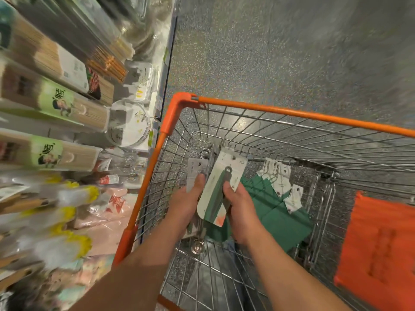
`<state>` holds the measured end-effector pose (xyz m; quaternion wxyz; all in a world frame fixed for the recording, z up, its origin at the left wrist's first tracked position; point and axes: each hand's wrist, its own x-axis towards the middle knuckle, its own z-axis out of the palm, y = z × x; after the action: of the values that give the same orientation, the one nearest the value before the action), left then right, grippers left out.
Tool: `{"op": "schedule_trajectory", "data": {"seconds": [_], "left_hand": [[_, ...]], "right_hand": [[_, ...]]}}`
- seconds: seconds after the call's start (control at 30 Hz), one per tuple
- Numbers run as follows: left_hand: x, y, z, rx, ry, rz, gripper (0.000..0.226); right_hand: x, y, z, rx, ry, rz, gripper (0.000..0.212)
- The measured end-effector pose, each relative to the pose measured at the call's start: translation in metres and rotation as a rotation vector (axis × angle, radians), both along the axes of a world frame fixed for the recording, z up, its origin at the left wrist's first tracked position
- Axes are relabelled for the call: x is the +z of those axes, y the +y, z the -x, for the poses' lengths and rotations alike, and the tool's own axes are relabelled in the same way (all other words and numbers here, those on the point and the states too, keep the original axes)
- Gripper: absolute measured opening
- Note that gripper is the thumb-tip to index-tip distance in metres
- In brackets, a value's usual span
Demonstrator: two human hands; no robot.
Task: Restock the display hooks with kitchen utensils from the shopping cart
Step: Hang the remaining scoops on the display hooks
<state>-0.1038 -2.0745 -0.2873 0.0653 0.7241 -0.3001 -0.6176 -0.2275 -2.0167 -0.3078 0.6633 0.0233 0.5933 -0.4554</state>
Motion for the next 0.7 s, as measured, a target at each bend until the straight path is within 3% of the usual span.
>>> {"op": "schedule_trajectory", "data": {"seconds": [0.2, 0.33, 0.5, 0.7], "left_hand": [[0.023, 0.015, 0.008, 0.119, 0.136, 0.013, 0.064], [0.037, 0.028, 0.018, 0.321, 0.315, -0.061, 0.090], [0.068, 0.043, 0.029, 0.366, 0.540, -0.017, 0.069], [0.113, 0.049, 0.055, 0.371, 0.597, 0.070, 0.065]], "right_hand": [[0.028, 0.004, 0.006, 0.008, 0.075, 0.038, 0.033], [0.051, 0.004, 0.011, -0.004, 0.108, 0.054, 0.025], [0.089, 0.012, 0.028, 0.060, 0.169, 0.174, 0.019], [0.137, 0.021, 0.049, 0.046, 0.252, 0.346, 0.028]]}}
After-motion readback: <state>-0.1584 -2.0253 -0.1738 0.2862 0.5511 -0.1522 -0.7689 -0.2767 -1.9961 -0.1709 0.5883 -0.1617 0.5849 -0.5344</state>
